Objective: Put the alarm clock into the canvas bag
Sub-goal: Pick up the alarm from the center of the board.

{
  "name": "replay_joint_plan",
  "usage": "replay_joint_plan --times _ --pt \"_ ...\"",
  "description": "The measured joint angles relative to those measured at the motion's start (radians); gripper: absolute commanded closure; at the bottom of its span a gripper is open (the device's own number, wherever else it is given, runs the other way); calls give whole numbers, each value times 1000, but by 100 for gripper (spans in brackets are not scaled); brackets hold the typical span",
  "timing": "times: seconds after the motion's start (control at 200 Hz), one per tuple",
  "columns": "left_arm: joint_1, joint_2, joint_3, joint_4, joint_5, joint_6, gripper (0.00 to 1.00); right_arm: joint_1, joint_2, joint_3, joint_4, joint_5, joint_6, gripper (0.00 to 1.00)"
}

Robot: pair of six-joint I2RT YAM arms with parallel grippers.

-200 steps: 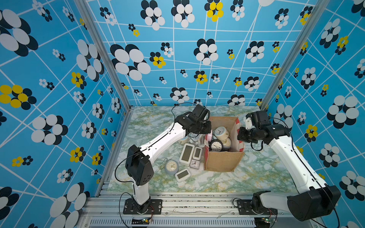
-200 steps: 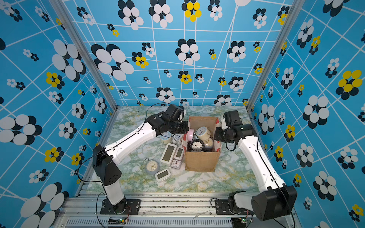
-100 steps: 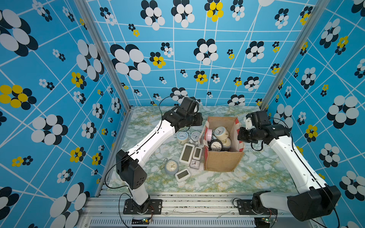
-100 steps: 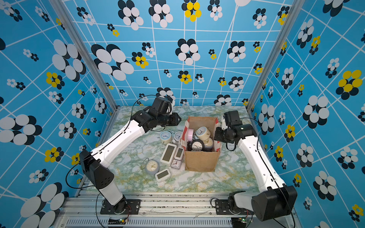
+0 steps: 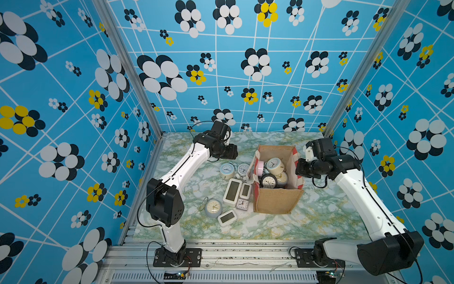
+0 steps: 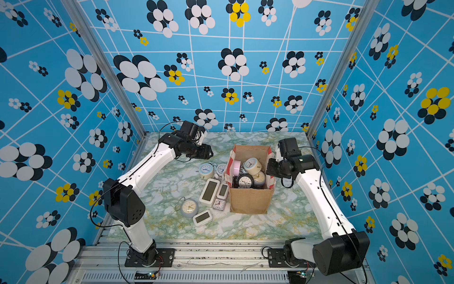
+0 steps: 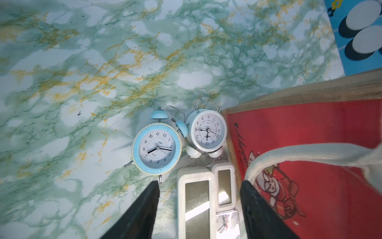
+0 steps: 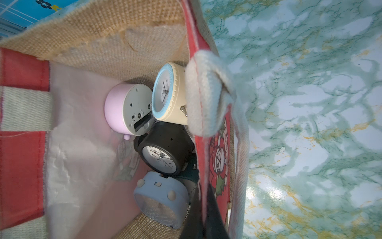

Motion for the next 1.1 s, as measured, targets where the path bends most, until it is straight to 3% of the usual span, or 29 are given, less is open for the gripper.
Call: replay_joint_plan --times 0.08,0.145,0.355,0.56,1.099 --pt "14 31 -2 -26 16 83 7 0 0 0 0 0 -1 100" --pt "25 58 -2 -40 21 150 0 0 0 0 0 0 -1 100" --pt "47 140 -3 -75 21 331 1 0 0 0 0 0 -1 100" --pt "47 205 2 -81 11 433 1 0 0 0 0 0 -1 100" --pt "47 338 44 -90 -34 505 1 0 2 1 -1 0 -2 100"
